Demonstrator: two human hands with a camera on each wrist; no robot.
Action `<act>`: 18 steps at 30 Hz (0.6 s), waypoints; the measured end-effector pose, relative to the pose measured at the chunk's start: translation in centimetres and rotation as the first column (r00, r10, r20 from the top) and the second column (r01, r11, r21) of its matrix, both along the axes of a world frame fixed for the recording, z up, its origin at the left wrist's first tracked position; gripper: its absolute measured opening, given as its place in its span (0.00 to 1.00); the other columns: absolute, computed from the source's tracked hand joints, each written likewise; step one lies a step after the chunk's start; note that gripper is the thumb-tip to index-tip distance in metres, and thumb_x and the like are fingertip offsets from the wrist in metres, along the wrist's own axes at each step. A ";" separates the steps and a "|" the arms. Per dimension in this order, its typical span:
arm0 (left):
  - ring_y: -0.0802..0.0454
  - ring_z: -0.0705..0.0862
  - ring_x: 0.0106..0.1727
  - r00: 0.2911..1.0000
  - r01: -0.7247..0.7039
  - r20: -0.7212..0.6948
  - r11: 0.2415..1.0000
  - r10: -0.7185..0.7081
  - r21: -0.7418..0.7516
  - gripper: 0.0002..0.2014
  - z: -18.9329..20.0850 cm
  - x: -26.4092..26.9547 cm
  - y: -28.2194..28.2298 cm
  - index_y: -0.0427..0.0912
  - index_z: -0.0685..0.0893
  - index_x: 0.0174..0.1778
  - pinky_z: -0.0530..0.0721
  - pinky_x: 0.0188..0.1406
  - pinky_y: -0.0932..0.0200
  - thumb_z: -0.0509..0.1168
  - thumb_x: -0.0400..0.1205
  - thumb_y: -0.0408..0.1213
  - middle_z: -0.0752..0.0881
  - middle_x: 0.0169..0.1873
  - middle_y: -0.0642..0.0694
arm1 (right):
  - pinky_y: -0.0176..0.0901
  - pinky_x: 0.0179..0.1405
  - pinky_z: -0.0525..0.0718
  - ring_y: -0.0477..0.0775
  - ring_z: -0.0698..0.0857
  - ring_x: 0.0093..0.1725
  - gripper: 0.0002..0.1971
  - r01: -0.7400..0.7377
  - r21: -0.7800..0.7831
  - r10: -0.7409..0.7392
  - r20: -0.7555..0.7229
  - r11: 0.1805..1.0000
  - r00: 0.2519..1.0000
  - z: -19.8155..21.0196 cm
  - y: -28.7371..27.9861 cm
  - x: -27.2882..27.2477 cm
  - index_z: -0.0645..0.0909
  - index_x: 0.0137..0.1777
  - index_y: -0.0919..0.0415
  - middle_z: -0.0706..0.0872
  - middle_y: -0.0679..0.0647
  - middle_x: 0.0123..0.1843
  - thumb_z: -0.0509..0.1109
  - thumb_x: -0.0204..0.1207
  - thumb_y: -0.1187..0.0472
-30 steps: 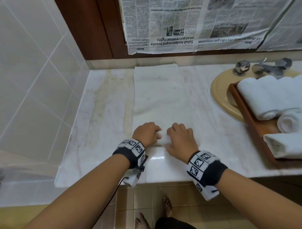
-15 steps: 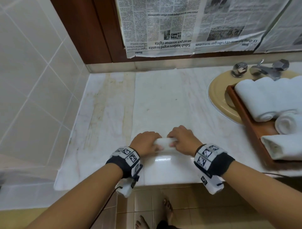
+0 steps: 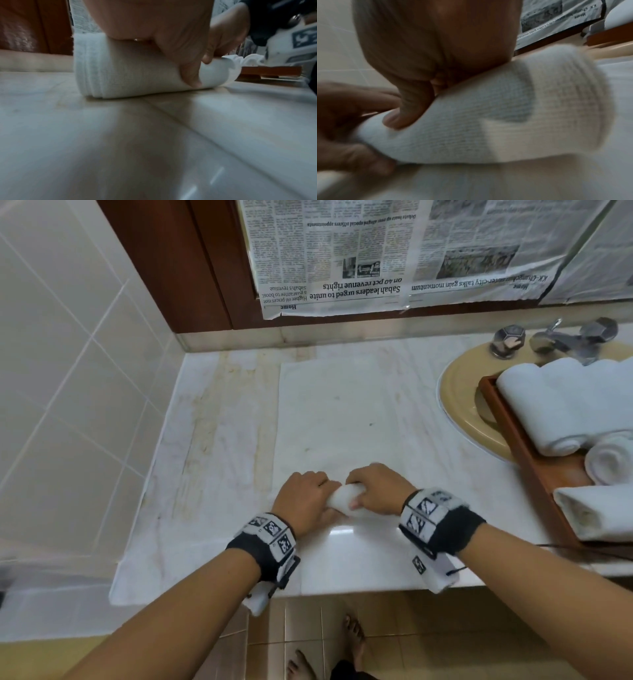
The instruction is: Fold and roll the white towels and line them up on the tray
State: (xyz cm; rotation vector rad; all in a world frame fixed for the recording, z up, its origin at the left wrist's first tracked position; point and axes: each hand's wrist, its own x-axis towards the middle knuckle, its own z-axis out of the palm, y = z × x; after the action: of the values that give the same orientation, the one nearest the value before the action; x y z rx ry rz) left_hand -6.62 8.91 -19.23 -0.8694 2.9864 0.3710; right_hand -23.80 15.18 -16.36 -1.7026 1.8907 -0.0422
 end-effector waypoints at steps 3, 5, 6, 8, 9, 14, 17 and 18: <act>0.50 0.83 0.58 0.992 -0.124 0.080 0.922 0.101 0.366 0.25 1.2 -1.2 -2.6 0.51 0.82 0.66 0.77 0.57 0.55 0.69 0.77 0.60 0.86 0.57 0.50 | 0.55 0.60 0.70 0.60 0.69 0.65 0.33 -0.108 -0.159 0.053 -0.317 0.981 0.947 -0.3 1.8 0.7 0.72 0.69 0.54 0.70 0.54 0.67 0.74 0.68 0.39; 0.51 0.80 0.62 0.984 -0.174 0.110 0.849 0.136 0.500 0.23 2.1 -1.9 -4.2 0.49 0.84 0.65 0.75 0.61 0.57 0.71 0.76 0.56 0.84 0.59 0.51 | 0.54 0.49 0.74 0.61 0.75 0.55 0.33 -0.176 -0.170 0.085 -0.440 0.970 0.894 -0.8 1.9 0.8 0.76 0.61 0.57 0.75 0.56 0.58 0.82 0.56 0.47; 0.51 0.78 0.63 0.985 -0.169 0.105 0.855 0.134 0.490 0.23 2.3 -2.3 -4.7 0.48 0.84 0.65 0.74 0.63 0.57 0.72 0.76 0.54 0.82 0.60 0.50 | 0.52 0.43 0.75 0.60 0.78 0.49 0.30 -0.209 -0.214 0.087 -0.469 0.954 0.879 -0.9 1.5 0.5 0.79 0.55 0.58 0.79 0.56 0.52 0.84 0.52 0.52; 0.52 0.74 0.65 0.990 -0.138 0.018 0.917 0.141 0.373 0.22 2.2 -2.7 -4.8 0.49 0.83 0.66 0.72 0.65 0.55 0.72 0.77 0.51 0.76 0.63 0.49 | 0.49 0.46 0.73 0.60 0.79 0.51 0.22 -0.222 -0.202 0.128 -0.394 0.954 0.910 -0.6 -0.3 -0.4 0.81 0.57 0.59 0.81 0.56 0.52 0.79 0.63 0.57; 0.51 0.74 0.64 0.992 -0.109 -0.036 0.956 0.124 0.270 0.22 2.1 -2.6 -4.3 0.50 0.83 0.67 0.73 0.64 0.54 0.70 0.78 0.52 0.76 0.62 0.50 | 0.48 0.48 0.73 0.59 0.80 0.54 0.20 -0.183 -0.148 0.138 -0.271 0.972 0.953 -0.3 -1.3 -1.1 0.80 0.60 0.58 0.82 0.56 0.55 0.76 0.69 0.57; 0.45 0.79 0.53 0.998 -0.032 -0.050 0.980 0.023 -0.198 0.37 -0.6 -1.0 -1.8 0.47 0.82 0.66 0.79 0.47 0.49 0.67 0.65 0.67 0.80 0.57 0.47 | 0.47 0.54 0.76 0.53 0.76 0.57 0.21 0.097 -0.053 -0.087 0.176 0.994 0.981 0.7 -4.9 -3.1 0.76 0.54 0.50 0.80 0.49 0.51 0.82 0.65 0.56; 0.42 0.82 0.48 0.999 -0.011 -0.047 0.987 0.003 -0.163 0.34 -0.6 -1.7 -3.7 0.44 0.84 0.64 0.78 0.43 0.49 0.77 0.65 0.60 0.83 0.51 0.44 | 0.50 0.60 0.71 0.54 0.70 0.64 0.22 0.043 -0.274 -0.085 -0.146 0.961 0.986 0.9 -4.0 -2.0 0.75 0.60 0.52 0.74 0.49 0.61 0.74 0.71 0.44; 0.41 0.82 0.49 1.000 0.005 -0.031 0.997 -0.008 -0.075 0.32 0.0 -2.1 -4.6 0.44 0.84 0.66 0.77 0.45 0.49 0.75 0.69 0.57 0.84 0.51 0.42 | 0.51 0.60 0.70 0.55 0.70 0.64 0.26 0.006 -0.275 -0.067 -0.211 0.961 0.975 0.9 -3.5 -1.5 0.74 0.62 0.52 0.73 0.49 0.62 0.73 0.69 0.40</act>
State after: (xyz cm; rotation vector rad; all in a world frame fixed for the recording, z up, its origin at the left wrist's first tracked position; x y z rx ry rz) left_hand -8.77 4.27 -19.22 -0.8674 3.0490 0.2759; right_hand -25.33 11.73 -15.48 -1.9207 2.1610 -0.1418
